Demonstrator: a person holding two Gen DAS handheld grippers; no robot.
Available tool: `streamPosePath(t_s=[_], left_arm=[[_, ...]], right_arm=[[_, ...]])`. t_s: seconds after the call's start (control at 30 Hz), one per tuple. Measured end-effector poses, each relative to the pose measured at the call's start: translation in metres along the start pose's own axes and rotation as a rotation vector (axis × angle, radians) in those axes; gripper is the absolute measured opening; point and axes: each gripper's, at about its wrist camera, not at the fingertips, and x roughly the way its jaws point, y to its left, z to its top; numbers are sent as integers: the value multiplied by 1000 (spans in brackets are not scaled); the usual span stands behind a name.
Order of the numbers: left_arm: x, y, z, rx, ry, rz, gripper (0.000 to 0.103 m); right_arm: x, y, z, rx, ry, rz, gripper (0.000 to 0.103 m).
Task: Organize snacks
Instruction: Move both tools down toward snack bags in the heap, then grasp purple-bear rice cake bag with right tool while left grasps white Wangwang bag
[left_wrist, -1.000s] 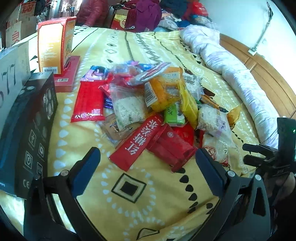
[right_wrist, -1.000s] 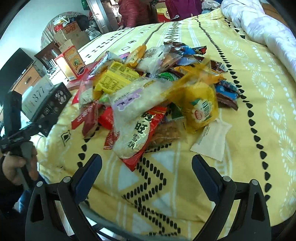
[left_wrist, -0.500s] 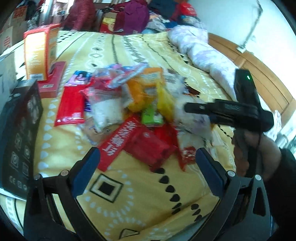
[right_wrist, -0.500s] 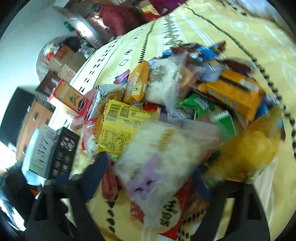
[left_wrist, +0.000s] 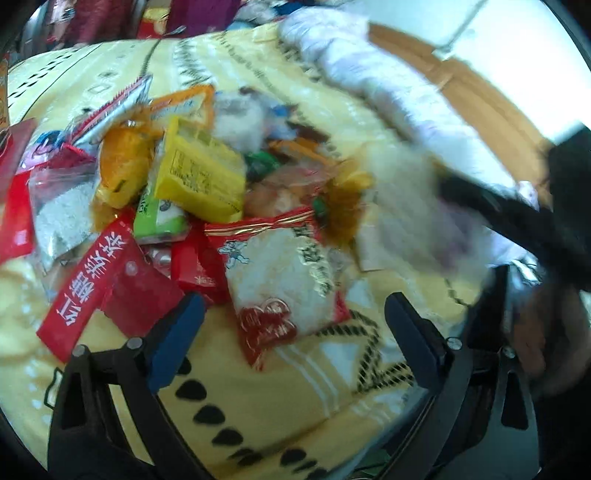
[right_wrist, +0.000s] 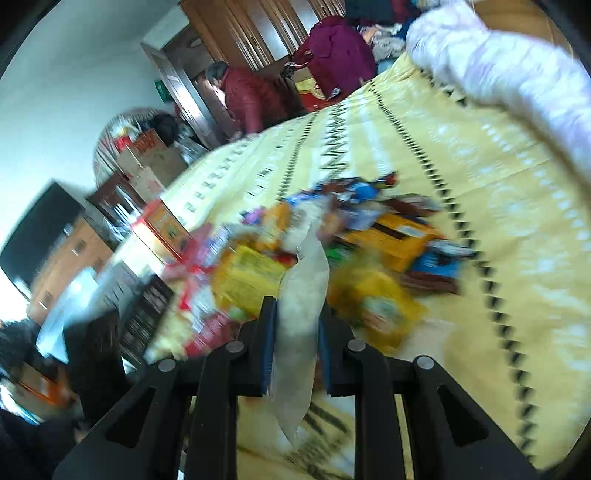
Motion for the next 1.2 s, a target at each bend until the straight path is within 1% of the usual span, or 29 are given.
streamPosePath(t_s=[0.03, 0.07, 0.1, 0.13, 0.17, 0.2, 0.23, 0.27, 0.3, 0.33, 0.37, 0.4, 0.47, 0.57, 0.6, 0.63, 0.67, 0.73, 0.87, 0.93, 1.0, 1.07, 1.1, 1.2], left_arm=[[4, 1, 1, -15, 7, 12, 98], [11, 2, 3, -38, 18, 41, 99], [18, 3, 4, -61, 25, 67, 99], [26, 4, 6, -89, 37, 90, 99], [31, 3, 7, -97, 46, 100, 99], [39, 2, 9, -108, 70, 124, 99], [43, 2, 9, -109, 78, 140, 100], [47, -1, 10, -100, 77, 170, 100], [48, -3, 10, -90, 74, 184, 100], [49, -5, 9, -73, 71, 200, 99], [49, -8, 8, -59, 66, 209, 97], [47, -9, 8, -46, 56, 219, 88], [42, -8, 6, -22, 46, 227, 75], [36, -4, 6, -15, 39, 211, 73], [32, -3, 4, -11, 35, 208, 73], [31, -3, 5, -8, 33, 205, 73], [30, -4, 4, -5, 33, 201, 73], [28, -4, 2, 0, 30, 194, 73], [30, -6, 1, 3, 24, 201, 73], [31, -7, 0, 7, 26, 201, 73], [30, -9, -1, 17, 24, 201, 73], [28, -9, 0, 21, 22, 191, 73], [25, -10, 0, 23, 15, 183, 73], [5, -13, 3, 40, -28, 168, 73]], right_arm=[[-5, -3, -8, -15, 17, -33, 23], [-7, -7, -15, -17, 38, -49, 23], [-5, -13, -24, -7, 71, -62, 23], [0, -21, -33, 16, 106, -70, 26], [9, -30, -42, 50, 152, -68, 27], [16, -37, -48, 77, 184, -64, 31], [19, -43, -53, 105, 197, -61, 44], [22, -47, -56, 118, 202, -70, 53], [24, -49, -58, 127, 205, -88, 64], [24, -51, -60, 140, 207, -101, 64], [23, -52, -62, 154, 209, -108, 64], [21, -52, -63, 163, 207, -121, 66], [16, -47, -66, 161, 198, -175, 70], [10, -43, -69, 133, 185, -261, 80], [9, -40, -69, 115, 175, -311, 82], [7, -38, -69, 104, 164, -364, 84], [5, -40, -70, 109, 156, -398, 84], [7, -47, -71, 150, 176, -397, 85], [31, -47, -79, 202, 269, -396, 85], [42, -42, -82, 190, 297, -406, 86], [51, -37, -84, 151, 310, -449, 86], [53, -35, -86, 108, 300, -460, 83], [52, -36, -87, 100, 290, -454, 79], [34, -44, -84, 122, 238, -413, 78]])
